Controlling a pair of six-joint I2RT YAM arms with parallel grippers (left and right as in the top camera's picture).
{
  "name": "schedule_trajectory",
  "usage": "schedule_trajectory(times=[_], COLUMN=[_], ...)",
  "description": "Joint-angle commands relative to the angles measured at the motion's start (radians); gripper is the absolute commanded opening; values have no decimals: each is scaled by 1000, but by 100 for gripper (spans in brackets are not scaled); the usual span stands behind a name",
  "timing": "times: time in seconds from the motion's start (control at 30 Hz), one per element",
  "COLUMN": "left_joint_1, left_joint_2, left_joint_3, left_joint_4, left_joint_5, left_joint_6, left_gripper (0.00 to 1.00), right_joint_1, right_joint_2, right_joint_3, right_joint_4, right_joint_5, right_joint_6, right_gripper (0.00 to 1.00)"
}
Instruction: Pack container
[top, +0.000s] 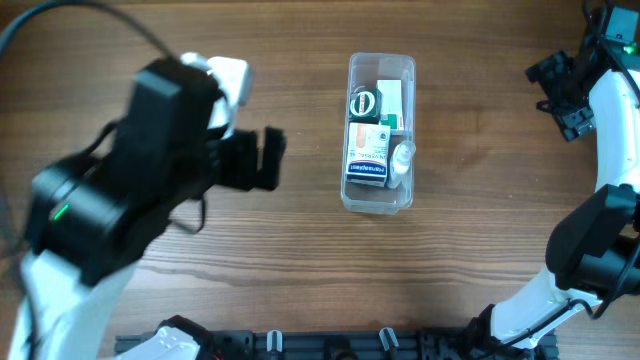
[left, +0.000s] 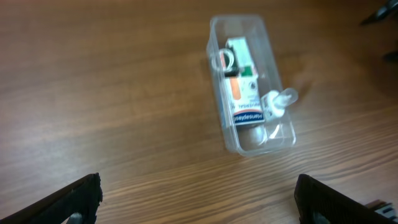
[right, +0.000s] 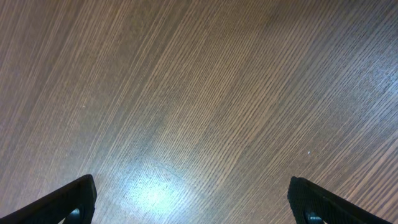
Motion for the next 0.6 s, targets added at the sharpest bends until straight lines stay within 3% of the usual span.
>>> schedule_trajectory(times=[0.0, 0.37, 0.57], left_joint_1=[10, 8, 8], left_joint_2=[-84, -119, -121], left_joint_3=[13, 4, -144], left_joint_4=[-21, -205, -98], left_joint_5=[28, 46, 42], left_joint_6=[30, 43, 73], left_gripper=[100, 100, 100], right_joint_1=[2, 2, 2], right_joint_2=[11, 11, 11], right_joint_3=[-3, -3, -3], right_joint_4=[3, 2, 3], right_joint_5=[2, 2, 2], right_joint_6=[20, 20, 20], right_gripper=[100, 100, 100])
